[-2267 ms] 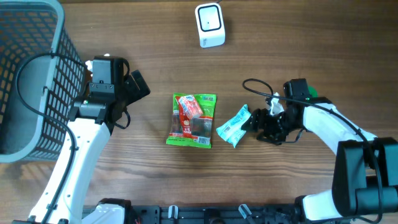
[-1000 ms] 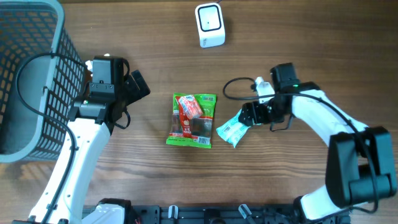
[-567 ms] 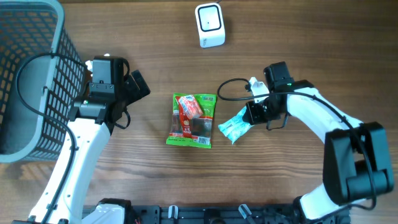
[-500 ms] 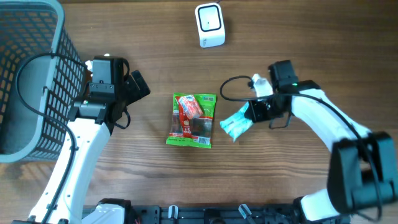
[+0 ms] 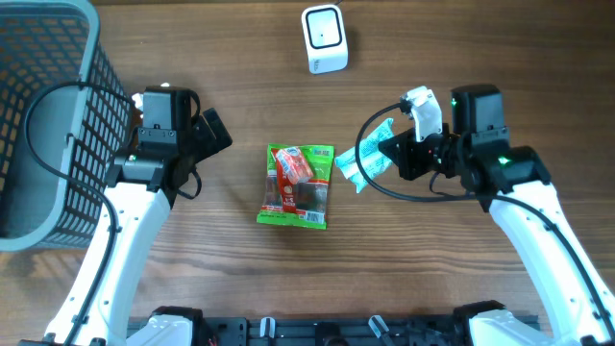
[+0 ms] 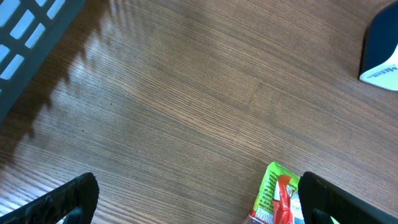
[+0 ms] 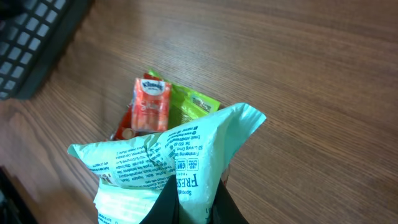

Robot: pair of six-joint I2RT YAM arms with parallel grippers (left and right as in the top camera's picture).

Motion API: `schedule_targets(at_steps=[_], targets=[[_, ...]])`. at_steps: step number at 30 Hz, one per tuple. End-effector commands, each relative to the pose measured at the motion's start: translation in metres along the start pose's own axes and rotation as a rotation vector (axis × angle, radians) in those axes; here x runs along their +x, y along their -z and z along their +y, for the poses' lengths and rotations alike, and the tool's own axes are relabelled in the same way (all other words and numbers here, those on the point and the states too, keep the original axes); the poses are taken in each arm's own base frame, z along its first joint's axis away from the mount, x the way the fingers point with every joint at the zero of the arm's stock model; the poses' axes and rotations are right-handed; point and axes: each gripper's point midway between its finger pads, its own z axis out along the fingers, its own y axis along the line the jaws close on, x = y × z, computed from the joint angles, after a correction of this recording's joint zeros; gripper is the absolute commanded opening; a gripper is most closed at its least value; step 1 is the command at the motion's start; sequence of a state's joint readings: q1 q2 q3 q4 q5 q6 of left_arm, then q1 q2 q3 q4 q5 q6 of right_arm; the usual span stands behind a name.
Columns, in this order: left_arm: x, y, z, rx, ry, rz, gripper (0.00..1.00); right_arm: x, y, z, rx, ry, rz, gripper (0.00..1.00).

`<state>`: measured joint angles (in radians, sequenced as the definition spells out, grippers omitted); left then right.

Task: Scan the item barcode
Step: 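Regrasp the light-blue packet and lift it with the right gripper, then carry the light-blue packet up to the white scanner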

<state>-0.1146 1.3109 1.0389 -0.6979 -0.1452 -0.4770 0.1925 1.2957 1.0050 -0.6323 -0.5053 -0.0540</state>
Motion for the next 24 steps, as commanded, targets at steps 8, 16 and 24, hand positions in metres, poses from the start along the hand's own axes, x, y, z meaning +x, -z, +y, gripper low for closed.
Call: schedule_targets(at_steps=[8,16,24], targets=[[-0.005,0.001,0.002,-0.007,0.005,-0.014,1.0,-0.012,0.011,0.011,-0.035,-0.061,-0.041,0.04],[-0.005,0.001,0.002,-0.007,0.005,-0.014,1.0,-0.032,0.024,0.009,0.014,-0.091,-0.082,0.04],[-0.005,0.001,0.002,-0.007,0.005,-0.014,1.0,-0.12,0.101,0.022,0.148,-0.095,-0.174,0.04]])
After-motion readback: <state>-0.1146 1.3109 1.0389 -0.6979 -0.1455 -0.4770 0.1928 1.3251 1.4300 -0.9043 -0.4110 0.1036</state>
